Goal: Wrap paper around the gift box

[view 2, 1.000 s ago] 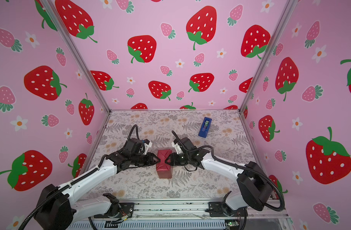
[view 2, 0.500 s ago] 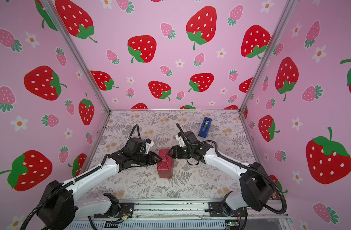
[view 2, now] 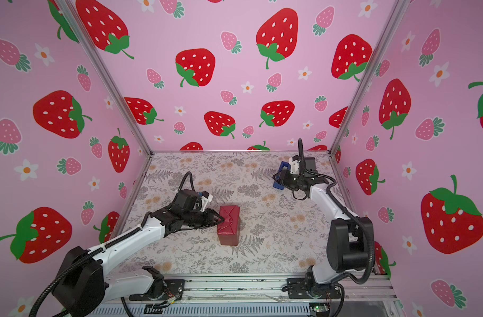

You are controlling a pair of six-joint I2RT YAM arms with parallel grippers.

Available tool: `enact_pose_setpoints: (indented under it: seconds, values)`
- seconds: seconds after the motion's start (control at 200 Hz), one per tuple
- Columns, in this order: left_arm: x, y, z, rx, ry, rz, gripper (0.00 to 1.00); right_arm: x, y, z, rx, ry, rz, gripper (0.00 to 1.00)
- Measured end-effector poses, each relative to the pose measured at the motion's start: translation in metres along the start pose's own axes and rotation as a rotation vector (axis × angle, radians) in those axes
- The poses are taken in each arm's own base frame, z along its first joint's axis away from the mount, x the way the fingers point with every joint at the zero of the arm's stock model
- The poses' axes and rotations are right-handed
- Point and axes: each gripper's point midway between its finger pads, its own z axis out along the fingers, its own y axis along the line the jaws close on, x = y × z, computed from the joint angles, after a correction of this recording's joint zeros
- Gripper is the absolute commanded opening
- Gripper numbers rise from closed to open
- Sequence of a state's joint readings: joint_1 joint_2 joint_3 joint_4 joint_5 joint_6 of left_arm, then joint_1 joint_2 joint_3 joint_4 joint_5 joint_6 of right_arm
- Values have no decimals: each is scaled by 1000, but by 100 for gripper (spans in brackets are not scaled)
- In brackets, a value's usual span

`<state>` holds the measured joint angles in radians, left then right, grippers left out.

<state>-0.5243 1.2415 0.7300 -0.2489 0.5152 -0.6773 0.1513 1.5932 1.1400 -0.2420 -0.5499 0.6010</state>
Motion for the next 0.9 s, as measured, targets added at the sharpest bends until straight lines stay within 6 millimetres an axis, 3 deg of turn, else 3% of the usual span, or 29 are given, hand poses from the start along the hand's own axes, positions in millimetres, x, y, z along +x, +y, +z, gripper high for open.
enact_pose_setpoints:
  seconds: [0.145, 0.255, 0.575, 0.9]
  values:
    - [0, 0, 0, -2, -1, 0, 39, -7, -48, 18, -8, 55, 120, 41]
    - [0, 0, 0, -3, 0, 2, 40, -14, -65, 31, -42, 78, 167, 36]
    - [0, 1, -1, -10, 0, 18, 40, -36, -71, 60, -145, 90, 186, 35]
    - [1, 2, -2, -20, 2, 19, 40, -36, -76, 85, -246, 114, 229, 27]
